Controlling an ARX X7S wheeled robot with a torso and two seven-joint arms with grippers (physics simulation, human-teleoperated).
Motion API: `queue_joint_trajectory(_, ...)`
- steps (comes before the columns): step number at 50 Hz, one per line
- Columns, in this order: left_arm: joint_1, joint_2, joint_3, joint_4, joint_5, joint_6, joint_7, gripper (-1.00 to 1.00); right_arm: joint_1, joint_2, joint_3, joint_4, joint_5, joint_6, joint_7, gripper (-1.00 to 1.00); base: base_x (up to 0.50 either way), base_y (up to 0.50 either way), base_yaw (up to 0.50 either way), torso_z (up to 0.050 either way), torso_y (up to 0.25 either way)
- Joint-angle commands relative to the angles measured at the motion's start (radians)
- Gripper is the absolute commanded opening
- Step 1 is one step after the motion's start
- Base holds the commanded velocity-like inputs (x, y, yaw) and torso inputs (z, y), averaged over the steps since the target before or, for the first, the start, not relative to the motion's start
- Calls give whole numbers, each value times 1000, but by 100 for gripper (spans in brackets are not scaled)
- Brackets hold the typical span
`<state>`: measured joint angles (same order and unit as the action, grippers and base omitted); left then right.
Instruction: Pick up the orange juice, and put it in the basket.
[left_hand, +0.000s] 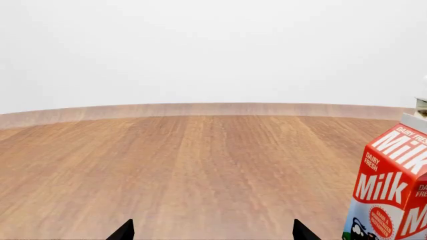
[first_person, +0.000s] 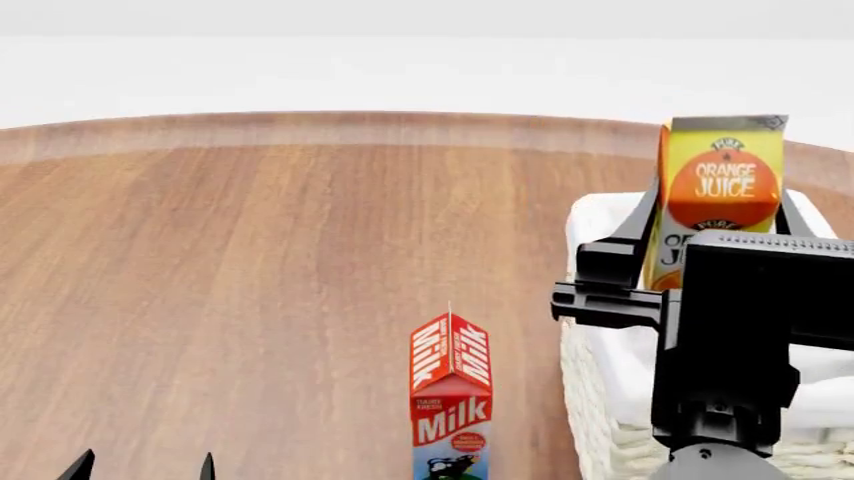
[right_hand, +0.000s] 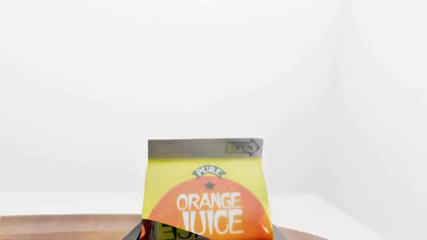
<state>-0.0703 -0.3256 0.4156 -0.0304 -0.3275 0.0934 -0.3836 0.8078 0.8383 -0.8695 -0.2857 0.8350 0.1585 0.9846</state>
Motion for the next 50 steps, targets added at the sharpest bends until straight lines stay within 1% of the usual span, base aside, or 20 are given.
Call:
queue_joint_trajectory(1, -1, -1, 2, 0, -1, 1, -2, 100, 39, -40, 16, 77, -28, 27, -35, -100, 0, 0, 0, 0, 0)
queue_joint_trajectory(20, -2, -4, 6, -1, -4, 2, -5, 100, 78, -133, 8, 281, -65, 12, -93, -100, 0, 0, 0, 0, 1)
queue_joint_trajectory(50, -4, -7, 11, -1, -8, 4, -9, 100, 87, -217, 26, 511, -90, -55, -152, -100, 0, 0, 0, 0, 1)
